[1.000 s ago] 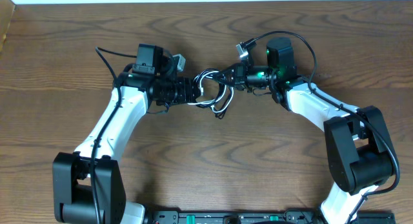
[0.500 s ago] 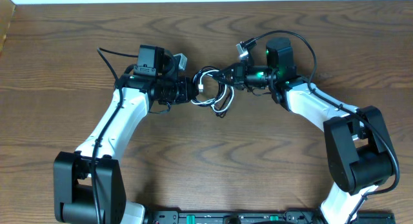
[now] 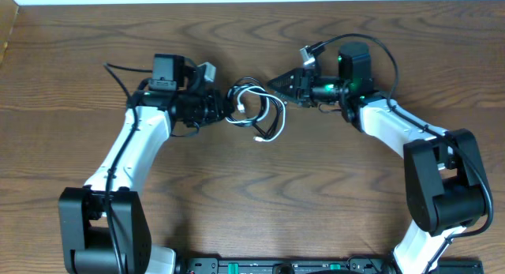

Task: Untangle cables

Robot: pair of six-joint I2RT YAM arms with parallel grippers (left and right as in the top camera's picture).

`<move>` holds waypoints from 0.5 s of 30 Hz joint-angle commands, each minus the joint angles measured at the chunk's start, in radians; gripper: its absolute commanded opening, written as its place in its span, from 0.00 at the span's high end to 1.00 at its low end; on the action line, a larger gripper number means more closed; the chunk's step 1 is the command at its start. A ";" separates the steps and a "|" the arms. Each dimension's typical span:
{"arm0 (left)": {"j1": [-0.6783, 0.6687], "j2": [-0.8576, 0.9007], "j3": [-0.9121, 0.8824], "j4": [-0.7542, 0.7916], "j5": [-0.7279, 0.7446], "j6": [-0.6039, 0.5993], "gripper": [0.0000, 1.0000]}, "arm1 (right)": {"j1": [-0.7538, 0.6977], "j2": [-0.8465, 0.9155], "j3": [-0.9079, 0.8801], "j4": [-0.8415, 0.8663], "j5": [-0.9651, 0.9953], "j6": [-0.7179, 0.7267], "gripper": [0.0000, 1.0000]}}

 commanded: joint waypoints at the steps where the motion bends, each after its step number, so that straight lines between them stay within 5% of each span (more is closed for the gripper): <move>1: 0.040 0.011 0.028 0.004 0.070 -0.091 0.93 | -0.021 -0.008 0.008 -0.015 -0.032 -0.077 0.39; 15: 0.065 0.011 0.028 0.036 0.218 -0.095 0.92 | 0.021 -0.008 0.008 -0.279 -0.006 -0.381 0.42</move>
